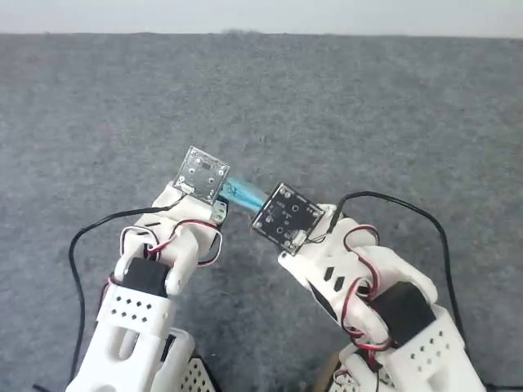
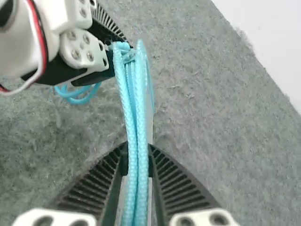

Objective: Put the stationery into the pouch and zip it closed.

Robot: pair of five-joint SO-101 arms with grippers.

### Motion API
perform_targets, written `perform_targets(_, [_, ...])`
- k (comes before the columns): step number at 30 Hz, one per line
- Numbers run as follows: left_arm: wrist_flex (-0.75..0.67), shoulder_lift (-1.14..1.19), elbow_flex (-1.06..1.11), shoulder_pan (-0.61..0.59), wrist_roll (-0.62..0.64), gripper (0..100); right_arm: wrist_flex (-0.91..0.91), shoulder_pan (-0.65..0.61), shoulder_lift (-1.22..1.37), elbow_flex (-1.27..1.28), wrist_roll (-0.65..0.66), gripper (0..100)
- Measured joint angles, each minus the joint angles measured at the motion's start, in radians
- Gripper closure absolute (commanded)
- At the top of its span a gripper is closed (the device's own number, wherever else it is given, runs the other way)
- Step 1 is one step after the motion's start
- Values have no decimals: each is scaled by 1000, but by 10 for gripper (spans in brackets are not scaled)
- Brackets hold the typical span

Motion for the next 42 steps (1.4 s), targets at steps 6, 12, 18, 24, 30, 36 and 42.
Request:
perform_targets(6, [-28, 0, 11, 0, 0, 989, 2, 0, 25, -71, 0, 991])
perform_targets(12, [-37, 0, 12, 0, 0, 989, 60, 0, 117, -233, 0, 991])
perform_targets(18, [-38, 0, 20, 0, 0, 989, 155, 0, 170, -445, 0, 991])
perform_targets(24, [-38, 0, 18, 0, 2, 989, 253, 0, 236, -684, -2, 991])
perform_targets(30, [-40, -2, 18, 0, 2, 989, 330, 0, 367, -899, 0, 991])
perform_targets(36, [-41, -5, 3, 2, 0, 989, 408, 0, 497, -1128, 0, 991])
perform_targets(42, [-29, 12, 26, -5, 0, 989, 448, 5, 595, -1364, 2, 991])
